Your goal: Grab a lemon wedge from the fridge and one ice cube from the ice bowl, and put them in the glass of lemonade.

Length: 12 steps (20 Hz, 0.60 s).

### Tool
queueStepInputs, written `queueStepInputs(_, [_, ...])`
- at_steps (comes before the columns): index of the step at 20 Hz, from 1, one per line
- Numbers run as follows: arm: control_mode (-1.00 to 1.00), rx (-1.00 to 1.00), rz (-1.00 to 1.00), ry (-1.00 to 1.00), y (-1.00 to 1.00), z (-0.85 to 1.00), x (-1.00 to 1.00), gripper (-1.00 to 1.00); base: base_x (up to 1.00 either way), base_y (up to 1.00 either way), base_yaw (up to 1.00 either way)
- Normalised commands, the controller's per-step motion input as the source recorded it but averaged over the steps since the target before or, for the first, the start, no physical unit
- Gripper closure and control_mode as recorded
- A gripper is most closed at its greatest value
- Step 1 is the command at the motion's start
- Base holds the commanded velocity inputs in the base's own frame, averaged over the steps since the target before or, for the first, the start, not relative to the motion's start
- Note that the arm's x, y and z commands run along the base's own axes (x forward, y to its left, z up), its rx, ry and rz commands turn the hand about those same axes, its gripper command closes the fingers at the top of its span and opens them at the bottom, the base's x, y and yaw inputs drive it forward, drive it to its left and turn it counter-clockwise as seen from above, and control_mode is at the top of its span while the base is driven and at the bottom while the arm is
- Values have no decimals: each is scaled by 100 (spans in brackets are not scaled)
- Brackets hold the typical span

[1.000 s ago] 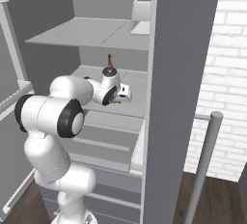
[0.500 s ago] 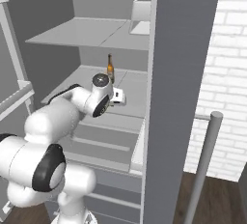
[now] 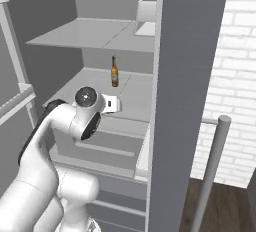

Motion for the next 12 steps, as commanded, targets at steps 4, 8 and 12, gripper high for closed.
queueStepInputs(4, [-100,0,0,0,0,75,-100,100,0,0,0])
queueStepInputs(8, [-100,0,0,0,0,40,-100,100,0,0,0])
queueStepInputs(12, [-100,0,0,0,0,40,-100,100,0,0,0])
